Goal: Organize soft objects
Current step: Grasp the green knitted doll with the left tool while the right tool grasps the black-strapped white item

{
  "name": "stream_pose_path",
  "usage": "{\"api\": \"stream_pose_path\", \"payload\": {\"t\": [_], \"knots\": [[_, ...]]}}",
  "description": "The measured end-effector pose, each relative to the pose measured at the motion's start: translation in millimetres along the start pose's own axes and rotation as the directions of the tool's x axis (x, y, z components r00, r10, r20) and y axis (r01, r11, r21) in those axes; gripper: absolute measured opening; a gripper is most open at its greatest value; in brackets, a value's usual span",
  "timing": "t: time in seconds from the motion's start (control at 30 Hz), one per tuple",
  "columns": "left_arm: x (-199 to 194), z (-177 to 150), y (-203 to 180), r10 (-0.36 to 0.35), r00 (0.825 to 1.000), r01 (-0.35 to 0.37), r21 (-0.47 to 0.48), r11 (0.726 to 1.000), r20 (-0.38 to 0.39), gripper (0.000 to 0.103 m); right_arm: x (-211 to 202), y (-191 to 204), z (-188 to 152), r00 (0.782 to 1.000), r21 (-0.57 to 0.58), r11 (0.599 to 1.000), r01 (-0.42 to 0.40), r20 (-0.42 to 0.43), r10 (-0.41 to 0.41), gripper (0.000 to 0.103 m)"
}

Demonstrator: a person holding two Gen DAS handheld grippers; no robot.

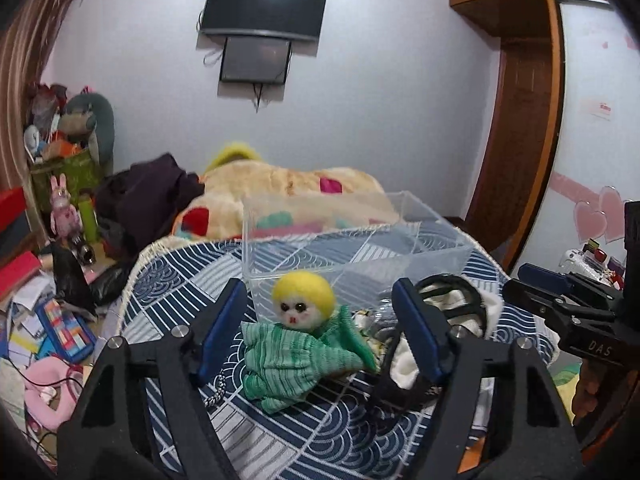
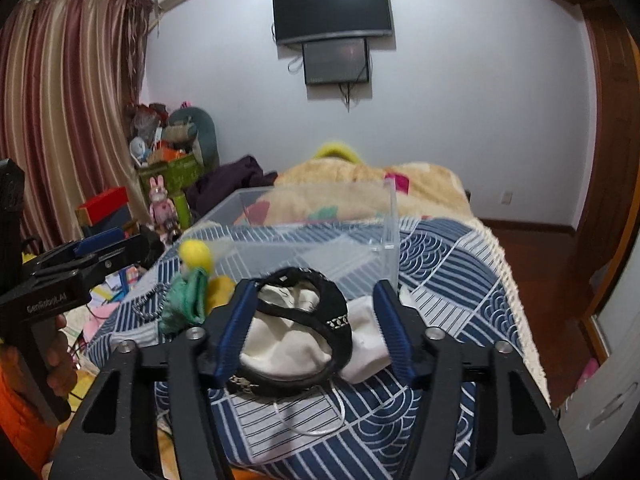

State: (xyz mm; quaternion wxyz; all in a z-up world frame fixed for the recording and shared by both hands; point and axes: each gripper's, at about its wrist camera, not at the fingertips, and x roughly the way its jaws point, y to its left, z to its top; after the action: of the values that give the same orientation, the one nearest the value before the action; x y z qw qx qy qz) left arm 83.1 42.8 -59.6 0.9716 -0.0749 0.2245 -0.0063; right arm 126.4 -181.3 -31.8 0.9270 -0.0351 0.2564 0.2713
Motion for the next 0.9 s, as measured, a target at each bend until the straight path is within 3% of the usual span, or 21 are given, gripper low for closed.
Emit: {"api": "stream_pose_path", "payload": {"t": [0.3, 0.43, 0.57, 0.67, 0.9], "knots": [[54.4, -2.8, 11.3, -0.003, 0.995, 0.000, -0.029, 1.000, -0.096, 0.074, 50.2, -6.1, 1.0, 0.995, 0.000, 1.000, -0.030, -0.100, 0.030, 0.052], [68.8, -9.3, 15.5, -0.012, 0.992, 0.005, -0.053, 0.999, -0.126, 0.074, 59.8, -7.3, -6.3, 0.989, 0.010, 0.999, -0.052, -0.137, 0.053, 0.027], [74.5, -14.7, 15.7, -0.021, 0.989, 0.013, -0.059, 0.998, -0.144, 0.053, 49.8, -9.4, -8.5, 0.992, 0.020, 0.998, -0.057, -0.109, 0.059, 0.022], [66.1, -16.2, 14.6, -0.012, 0.992, 0.005, -0.056, 0.998, -0.124, 0.047, 42.8, -9.4, -6.9, 0.995, 0.009, 0.998, -0.055, -0.086, 0.056, 0.020], [46.0, -8.0, 13.6, -0.008, 0.998, 0.005, -0.049, 0.999, -0.068, 0.046, 15.8, -4.7, 8.1, 0.999, -0.005, 0.999, -0.048, 0.007, 0.048, 0.016]]}}
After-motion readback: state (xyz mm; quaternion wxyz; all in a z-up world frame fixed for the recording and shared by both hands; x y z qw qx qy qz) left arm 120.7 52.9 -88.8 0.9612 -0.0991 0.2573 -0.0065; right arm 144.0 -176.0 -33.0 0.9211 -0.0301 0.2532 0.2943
